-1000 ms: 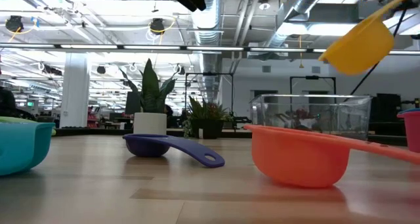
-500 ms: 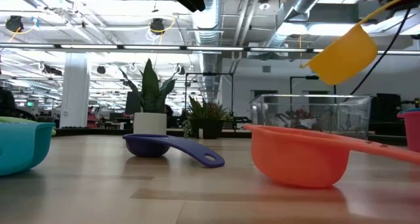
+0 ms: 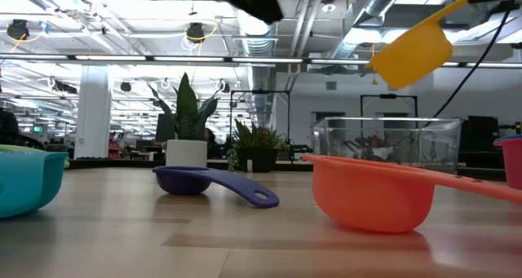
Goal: Nest measuring cups in basket
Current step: Stack the yellow nest measuring cup on the blue nest measuring cup
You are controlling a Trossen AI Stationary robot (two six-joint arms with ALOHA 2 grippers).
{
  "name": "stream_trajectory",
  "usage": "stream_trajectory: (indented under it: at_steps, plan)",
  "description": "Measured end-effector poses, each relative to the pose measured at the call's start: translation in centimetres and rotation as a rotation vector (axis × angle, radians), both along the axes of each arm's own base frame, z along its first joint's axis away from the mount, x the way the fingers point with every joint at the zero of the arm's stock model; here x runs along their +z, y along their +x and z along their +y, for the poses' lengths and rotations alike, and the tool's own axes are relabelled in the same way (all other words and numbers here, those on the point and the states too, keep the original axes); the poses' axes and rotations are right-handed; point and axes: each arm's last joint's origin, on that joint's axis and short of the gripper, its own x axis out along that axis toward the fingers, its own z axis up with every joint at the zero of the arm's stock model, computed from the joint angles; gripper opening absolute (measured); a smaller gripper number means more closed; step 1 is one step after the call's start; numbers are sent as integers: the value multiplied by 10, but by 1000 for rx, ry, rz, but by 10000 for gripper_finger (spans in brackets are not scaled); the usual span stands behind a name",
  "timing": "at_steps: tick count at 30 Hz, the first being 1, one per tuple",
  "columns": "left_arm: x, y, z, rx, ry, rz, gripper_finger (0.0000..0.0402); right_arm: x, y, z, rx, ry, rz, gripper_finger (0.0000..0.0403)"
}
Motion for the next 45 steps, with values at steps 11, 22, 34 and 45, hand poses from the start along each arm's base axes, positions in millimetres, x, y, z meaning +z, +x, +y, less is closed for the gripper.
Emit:
stream_trajectory:
  at_steps: [11, 22, 34, 45]
  plan:
    - [-12, 37, -19, -520, 284, -33, 185, 1, 0, 1, -2, 5, -10, 5]
    - [-20, 89, -35, -613, 530, 151, 185, 3, -2, 2, -9, -6, -37, 5]
    - [-21, 106, -41, -735, 483, 181, 185, 23, -7, -6, -19, -83, -19, 5]
    - [-37, 123, -28, -559, 389, 114, 173, 32, -8, -11, -22, -118, 2, 5]
